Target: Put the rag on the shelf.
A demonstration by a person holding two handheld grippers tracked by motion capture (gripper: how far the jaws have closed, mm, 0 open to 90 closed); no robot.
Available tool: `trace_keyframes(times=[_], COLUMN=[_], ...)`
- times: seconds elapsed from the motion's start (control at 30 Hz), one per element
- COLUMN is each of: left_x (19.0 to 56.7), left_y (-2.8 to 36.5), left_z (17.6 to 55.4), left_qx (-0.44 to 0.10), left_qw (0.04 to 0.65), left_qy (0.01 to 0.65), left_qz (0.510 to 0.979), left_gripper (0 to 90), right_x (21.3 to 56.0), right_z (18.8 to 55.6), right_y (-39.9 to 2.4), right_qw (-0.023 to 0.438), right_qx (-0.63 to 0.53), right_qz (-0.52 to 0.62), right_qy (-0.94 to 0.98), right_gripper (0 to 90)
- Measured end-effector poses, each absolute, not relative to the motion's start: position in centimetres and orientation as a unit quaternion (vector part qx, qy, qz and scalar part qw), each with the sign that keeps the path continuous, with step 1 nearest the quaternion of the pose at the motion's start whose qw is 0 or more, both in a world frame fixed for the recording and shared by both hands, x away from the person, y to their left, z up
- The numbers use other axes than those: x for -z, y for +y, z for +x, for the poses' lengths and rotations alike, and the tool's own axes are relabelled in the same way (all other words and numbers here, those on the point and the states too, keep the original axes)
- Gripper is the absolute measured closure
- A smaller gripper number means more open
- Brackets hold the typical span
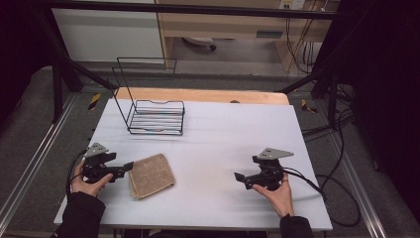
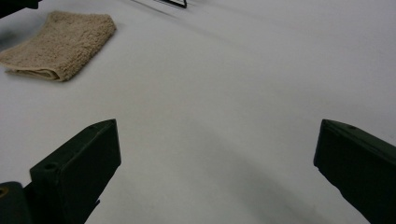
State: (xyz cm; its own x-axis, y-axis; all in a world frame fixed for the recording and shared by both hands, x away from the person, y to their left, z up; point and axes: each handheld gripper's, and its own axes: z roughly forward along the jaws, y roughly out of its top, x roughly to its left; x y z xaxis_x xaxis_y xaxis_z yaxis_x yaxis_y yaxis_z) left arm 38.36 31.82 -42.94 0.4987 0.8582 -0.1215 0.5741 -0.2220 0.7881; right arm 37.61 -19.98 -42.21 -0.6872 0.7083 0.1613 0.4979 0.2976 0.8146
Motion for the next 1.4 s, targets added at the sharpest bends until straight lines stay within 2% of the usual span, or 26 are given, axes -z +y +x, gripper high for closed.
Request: trace_keyframes(times=[0.13, 0.67, 1.0, 1.3, 1.4], left_x=[43.0, 43.0, 43.0, 43.1, 43.1], left_y=[31.7, 31.7, 31.5, 31.5, 31.5], left_z=[38.3, 38.2, 38.2, 38.2, 38.2], left_qx=[-0.169, -0.178, -0.177, -0.179, -0.178], left_qw=[0.41, 0.405, 0.404, 0.4, 0.401], left_qy=[0.468, 0.456, 0.448, 0.448, 0.449], left_qz=[0.764, 0.772, 0.778, 0.779, 0.779], left_gripper=[13.2, 13.1, 13.2, 12.8, 12.8], right_x=[42.0, 41.4, 41.5, 42.0, 42.3], right_z=[38.2, 41.3, 43.3, 45.1, 45.7], right_y=[-17.9, -8.6, -4.3, 0.1, 1.6], right_qw=[0.111, 0.096, 0.086, 0.063, 0.053], right_qx=[-0.454, -0.441, -0.437, -0.43, -0.427], right_qz=[0.372, 0.343, 0.342, 0.33, 0.329], right_qy=[0.802, 0.824, 0.828, 0.838, 0.841], right_gripper=[1.5, 3.6, 6.0, 15.7, 24.0])
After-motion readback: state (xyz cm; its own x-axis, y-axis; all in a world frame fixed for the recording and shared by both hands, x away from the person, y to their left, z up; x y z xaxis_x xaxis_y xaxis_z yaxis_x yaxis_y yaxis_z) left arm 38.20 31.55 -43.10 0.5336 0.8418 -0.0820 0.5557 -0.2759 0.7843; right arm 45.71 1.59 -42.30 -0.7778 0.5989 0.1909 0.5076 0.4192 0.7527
